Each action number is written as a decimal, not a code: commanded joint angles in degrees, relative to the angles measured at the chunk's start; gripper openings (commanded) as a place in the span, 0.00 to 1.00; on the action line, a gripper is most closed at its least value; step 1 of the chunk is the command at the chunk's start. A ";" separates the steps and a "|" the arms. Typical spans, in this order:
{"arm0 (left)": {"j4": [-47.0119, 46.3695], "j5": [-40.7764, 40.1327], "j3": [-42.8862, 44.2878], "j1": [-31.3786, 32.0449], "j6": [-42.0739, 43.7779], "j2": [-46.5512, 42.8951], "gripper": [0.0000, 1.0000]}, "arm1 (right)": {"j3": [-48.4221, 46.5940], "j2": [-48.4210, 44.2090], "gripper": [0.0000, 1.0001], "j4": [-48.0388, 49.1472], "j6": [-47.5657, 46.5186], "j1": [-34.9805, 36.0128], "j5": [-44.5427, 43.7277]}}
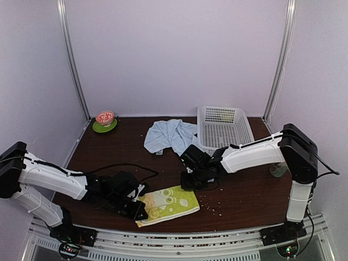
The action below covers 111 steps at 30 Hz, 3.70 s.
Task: Roll the towels
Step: Smooth out the towel at the center of the board, then pick up the towel from the center of the board.
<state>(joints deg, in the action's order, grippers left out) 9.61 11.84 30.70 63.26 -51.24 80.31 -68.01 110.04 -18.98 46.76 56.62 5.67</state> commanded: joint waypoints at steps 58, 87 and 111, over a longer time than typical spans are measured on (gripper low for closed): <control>6.41 -7.86 5.11 -7.61 6.37 5.92 0.01 | 32.12 -19.65 0.58 21.53 14.22 1.04 10.15; 10.89 -3.75 32.38 -7.45 16.86 20.72 0.00 | 36.19 -36.43 0.00 3.67 13.49 0.25 -8.11; 6.43 1.08 30.36 -5.52 13.85 20.85 0.00 | 23.90 -31.14 0.00 -4.94 5.12 6.63 -14.68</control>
<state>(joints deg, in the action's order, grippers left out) 18.33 11.88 61.58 57.65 -36.95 101.14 -42.81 78.83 -22.98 53.71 62.57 -6.94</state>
